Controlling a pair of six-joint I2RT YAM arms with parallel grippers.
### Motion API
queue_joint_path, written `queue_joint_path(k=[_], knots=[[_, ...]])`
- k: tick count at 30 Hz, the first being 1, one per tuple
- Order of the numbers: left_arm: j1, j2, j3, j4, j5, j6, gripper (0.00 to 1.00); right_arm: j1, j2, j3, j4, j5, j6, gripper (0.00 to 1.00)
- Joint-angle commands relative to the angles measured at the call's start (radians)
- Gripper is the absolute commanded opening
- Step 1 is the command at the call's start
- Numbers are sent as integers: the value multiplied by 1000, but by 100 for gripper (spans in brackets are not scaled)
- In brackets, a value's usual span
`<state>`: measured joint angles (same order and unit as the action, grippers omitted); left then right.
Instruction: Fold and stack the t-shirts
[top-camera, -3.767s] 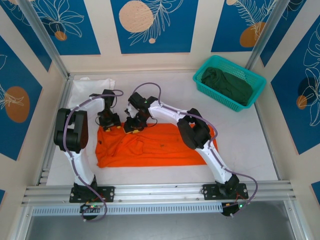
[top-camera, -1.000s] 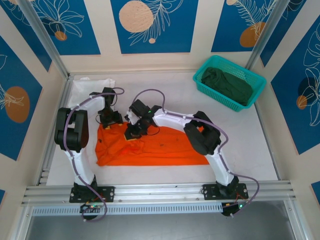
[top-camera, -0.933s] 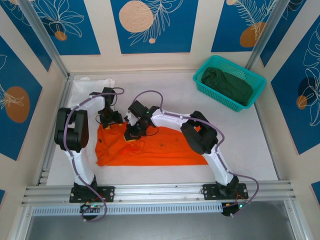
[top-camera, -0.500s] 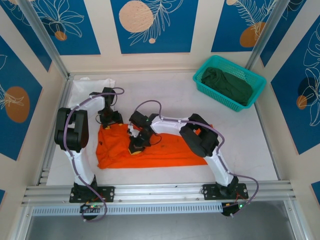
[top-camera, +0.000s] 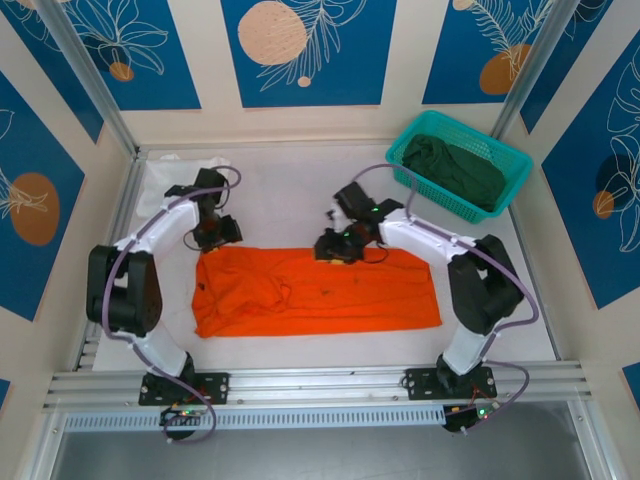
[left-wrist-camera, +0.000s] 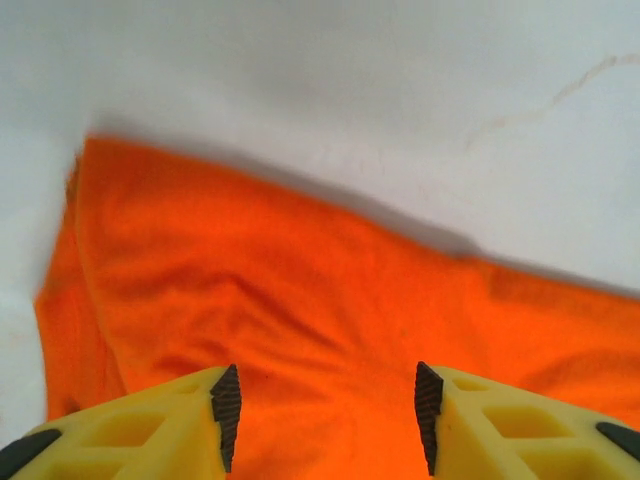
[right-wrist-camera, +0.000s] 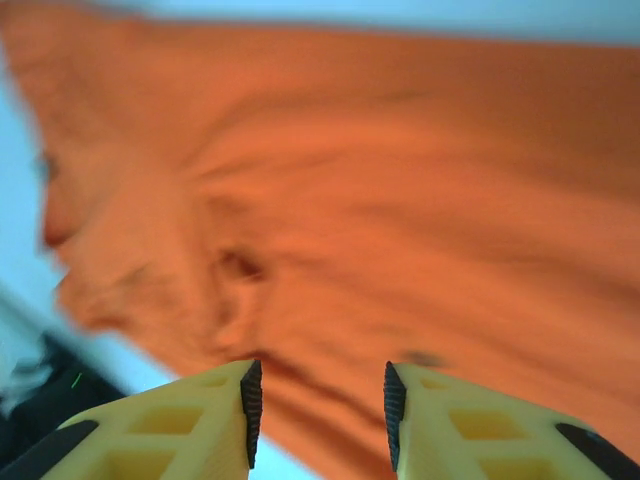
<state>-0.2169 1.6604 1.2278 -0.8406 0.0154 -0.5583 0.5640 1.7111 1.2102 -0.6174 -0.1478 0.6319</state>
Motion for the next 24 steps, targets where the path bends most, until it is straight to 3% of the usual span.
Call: queue_joint_path(k=[1, 8, 13, 19, 24], knots=[[-47, -26, -111, 12, -21, -124, 48, -88, -27, -90, -111, 171, 62, 42], [-73, 108, -161, 83, -26, -242, 44, -159, 40, -103, -107, 189, 50, 43], [-95, 284, -26, 89, -26, -222, 43, -195, 100, -96, -170, 182, 102, 42], [-132, 545, 377, -12, -36, -141, 44, -213, 75, -160, -174, 127, 158, 42], [-170, 843, 932, -143, 30, -62, 49, -213, -69, -233, -170, 117, 243, 46]])
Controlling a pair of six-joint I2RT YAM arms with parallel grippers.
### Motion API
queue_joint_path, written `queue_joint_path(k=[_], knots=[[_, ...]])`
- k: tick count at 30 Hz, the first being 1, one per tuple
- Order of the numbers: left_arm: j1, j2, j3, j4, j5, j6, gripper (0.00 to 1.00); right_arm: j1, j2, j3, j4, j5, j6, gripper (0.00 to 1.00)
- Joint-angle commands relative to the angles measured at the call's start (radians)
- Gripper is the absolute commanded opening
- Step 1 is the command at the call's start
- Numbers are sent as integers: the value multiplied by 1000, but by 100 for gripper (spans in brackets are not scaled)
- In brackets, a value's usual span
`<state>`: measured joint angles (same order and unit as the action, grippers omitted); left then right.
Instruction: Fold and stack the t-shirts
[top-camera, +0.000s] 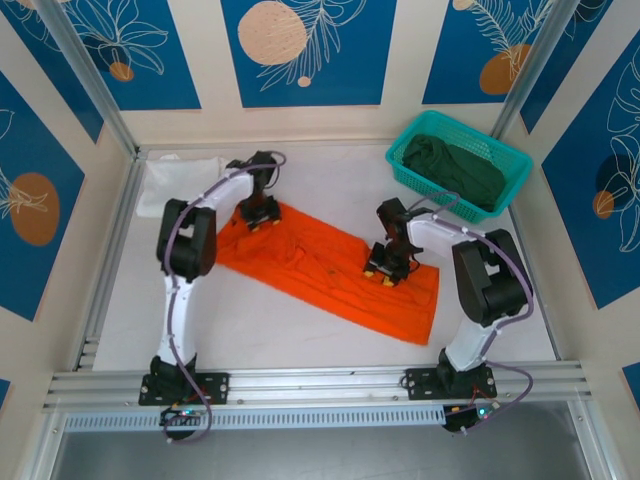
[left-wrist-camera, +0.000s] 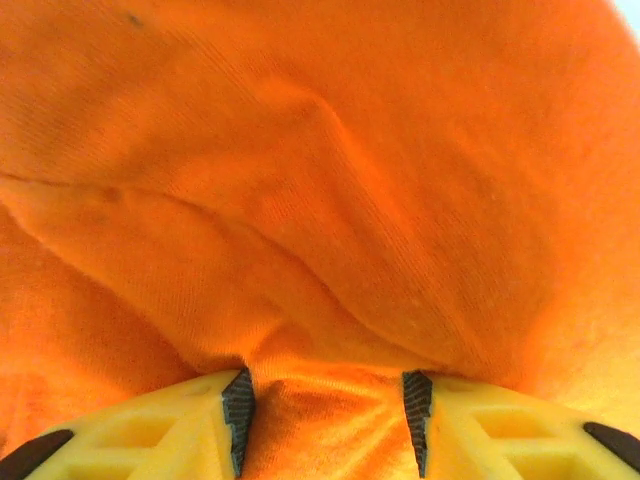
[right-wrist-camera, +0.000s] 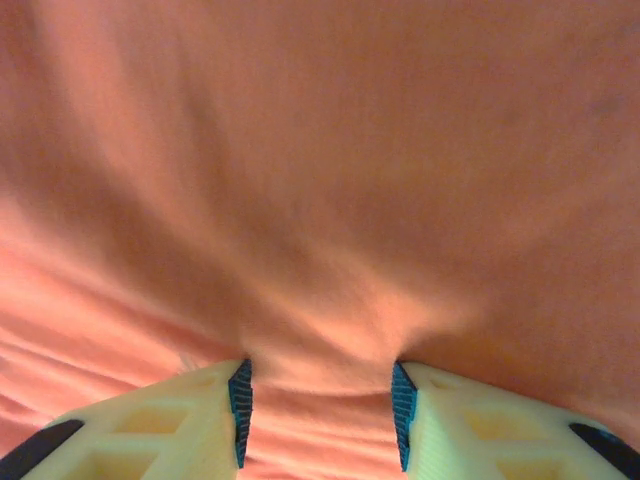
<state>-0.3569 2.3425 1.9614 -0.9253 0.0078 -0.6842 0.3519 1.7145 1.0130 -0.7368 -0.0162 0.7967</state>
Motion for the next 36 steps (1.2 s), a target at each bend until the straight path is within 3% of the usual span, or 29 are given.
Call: queue_joint_path(k=[1, 4, 7, 13, 17, 20, 22, 29, 36], knots=[[-41, 217, 316, -79, 51, 76, 49, -1, -97, -44, -55, -10, 85, 47], [-77, 372, 667, -109, 87, 98, 54, -10, -173, -48, -96, 22, 94, 49], [-94, 413, 800, -47, 91, 59, 59, -24, -254, -45, -138, 60, 66, 52], [-91, 239, 711, -91, -63, 101, 73, -49, -412, -85, -158, 8, -71, 53], [-88, 23, 346, -48, -122, 73, 75, -10, -498, -177, -102, -156, -127, 52], [-88, -98, 53, 63, -82, 22, 69, 58, -510, -219, -100, -186, -120, 51], [-86, -117, -44, 86, -79, 3, 67, 99, -497, -240, -87, -187, -110, 48], [-89, 18, -19, 73, -108, 40, 59, 177, -321, -247, -69, -141, -60, 36], [-86, 299, 346, -7, -50, 94, 59, 182, -209, -256, 13, -166, 24, 33]])
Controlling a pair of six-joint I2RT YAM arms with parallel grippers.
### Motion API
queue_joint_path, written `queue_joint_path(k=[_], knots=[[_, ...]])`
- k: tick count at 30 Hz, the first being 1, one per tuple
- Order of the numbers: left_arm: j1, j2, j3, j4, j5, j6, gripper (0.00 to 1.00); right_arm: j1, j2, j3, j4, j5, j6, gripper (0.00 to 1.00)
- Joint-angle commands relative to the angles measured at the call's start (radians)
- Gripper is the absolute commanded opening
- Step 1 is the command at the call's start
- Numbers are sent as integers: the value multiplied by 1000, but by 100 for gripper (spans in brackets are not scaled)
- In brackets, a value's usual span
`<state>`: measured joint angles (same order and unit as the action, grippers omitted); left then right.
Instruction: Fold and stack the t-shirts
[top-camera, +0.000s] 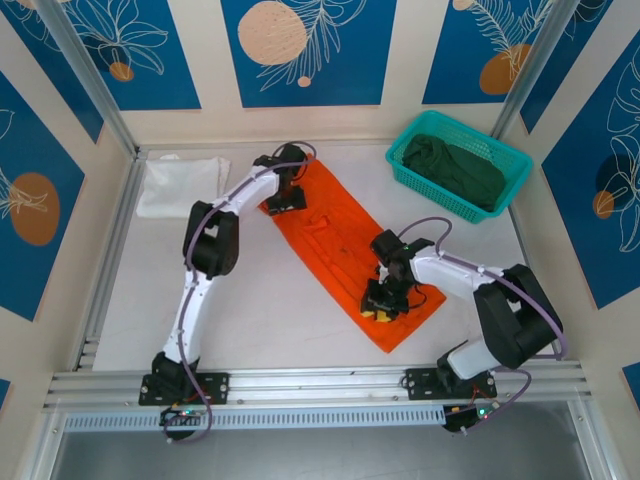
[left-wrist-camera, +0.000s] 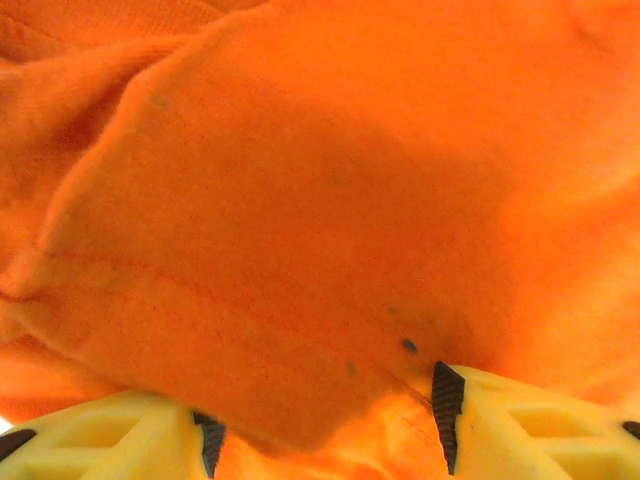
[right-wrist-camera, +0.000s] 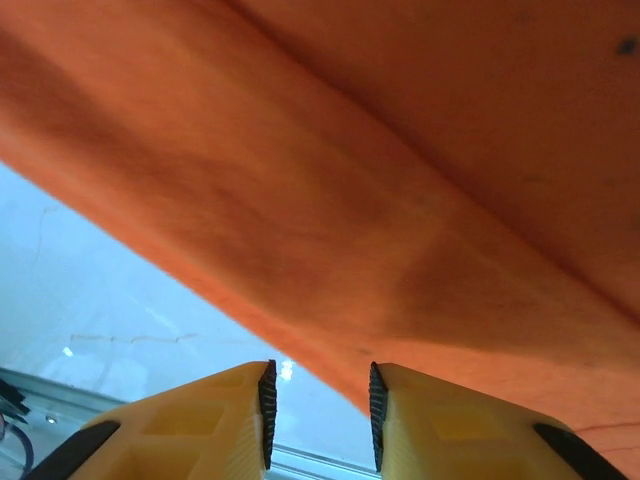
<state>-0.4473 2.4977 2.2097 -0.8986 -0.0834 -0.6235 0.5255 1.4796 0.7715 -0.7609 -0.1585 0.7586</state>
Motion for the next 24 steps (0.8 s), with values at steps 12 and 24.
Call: queue_joint_path(k=[12, 24], knots=[[23, 392, 491, 214, 212, -43, 59, 195, 263, 209, 115, -119, 278, 34], [119, 214, 484, 18, 137, 85, 89, 300, 499, 581, 66, -264, 420, 40]])
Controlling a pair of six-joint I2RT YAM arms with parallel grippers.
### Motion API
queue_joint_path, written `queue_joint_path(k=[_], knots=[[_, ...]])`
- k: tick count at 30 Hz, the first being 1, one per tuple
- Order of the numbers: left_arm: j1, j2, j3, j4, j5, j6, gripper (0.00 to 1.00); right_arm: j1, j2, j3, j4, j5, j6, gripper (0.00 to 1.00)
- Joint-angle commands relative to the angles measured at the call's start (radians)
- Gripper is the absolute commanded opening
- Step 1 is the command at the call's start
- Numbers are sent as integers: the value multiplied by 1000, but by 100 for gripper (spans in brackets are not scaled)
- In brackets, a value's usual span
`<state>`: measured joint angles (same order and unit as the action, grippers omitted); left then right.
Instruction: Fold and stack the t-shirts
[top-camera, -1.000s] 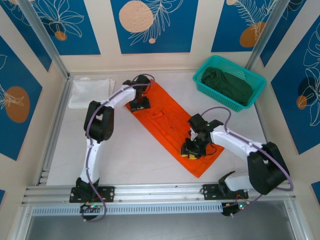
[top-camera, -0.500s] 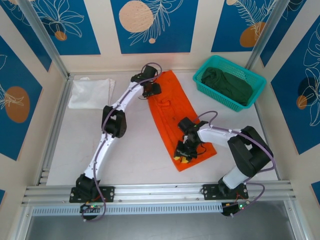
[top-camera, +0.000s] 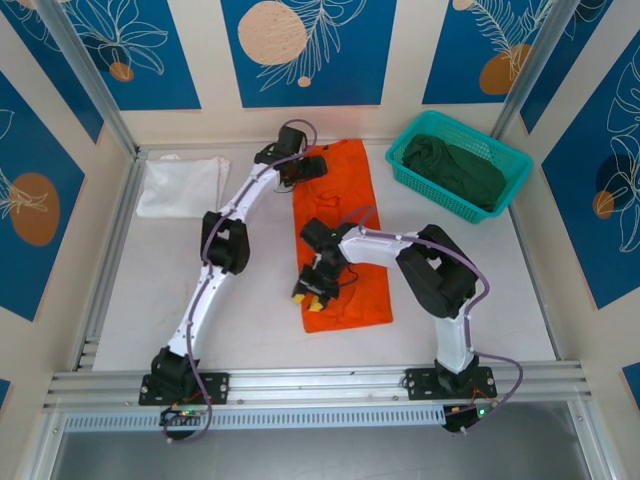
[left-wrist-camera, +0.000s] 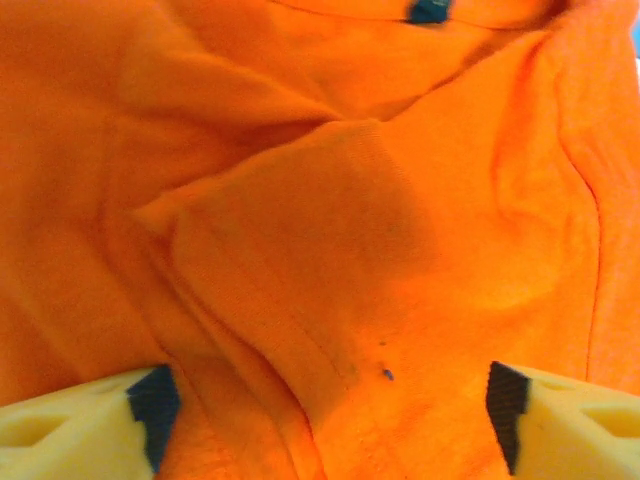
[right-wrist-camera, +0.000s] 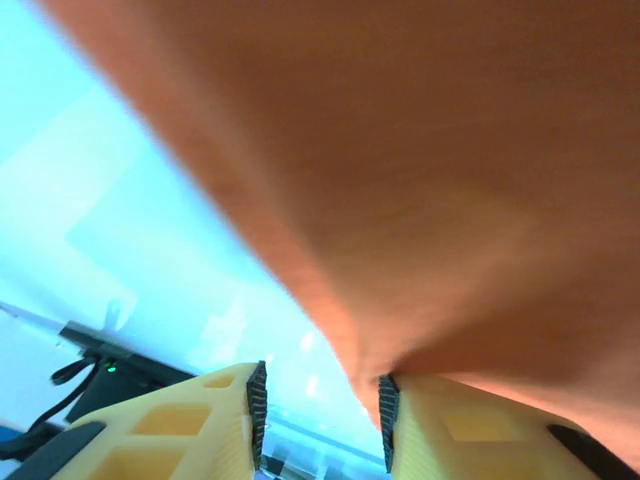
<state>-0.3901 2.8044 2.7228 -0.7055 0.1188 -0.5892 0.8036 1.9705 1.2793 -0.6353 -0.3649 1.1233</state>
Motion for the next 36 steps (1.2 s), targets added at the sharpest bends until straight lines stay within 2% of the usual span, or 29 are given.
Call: queue_joint_path(k=[1, 7, 10, 11, 14, 17, 22, 25, 32, 36], knots=[[74, -130, -63, -186, -75, 59, 91, 27, 11, 94, -81, -58, 61, 42], [117, -375, -230, -246, -155, 103, 96, 11, -93, 165, -156, -16, 12, 50], [110, -482, -335, -303, -108, 97, 95, -45, -192, 187, -253, 45, -91, 52], [102, -542, -428, -296, -80, 85, 93, -67, -235, 170, -289, 90, -129, 54], [67, -758, -835, -153, 21, 23, 85, -165, -408, 12, -330, 147, -213, 56], [7, -946, -1167, -65, 103, -42, 74, -325, -614, -263, -309, 122, -254, 57], [-154, -1123, -1533, 27, 243, -107, 64, -566, -901, -605, -247, 32, -327, 59], [-215, -1173, -1731, 175, 394, -218, 60, -616, -913, -714, -183, -11, -346, 58], [-320, -1215, -1879, 240, 435, -271, 59, -628, -693, -724, -41, -21, -420, 48], [-362, -1188, -1926, 304, 479, -298, 59, -630, -643, -706, -21, -19, -450, 45]])
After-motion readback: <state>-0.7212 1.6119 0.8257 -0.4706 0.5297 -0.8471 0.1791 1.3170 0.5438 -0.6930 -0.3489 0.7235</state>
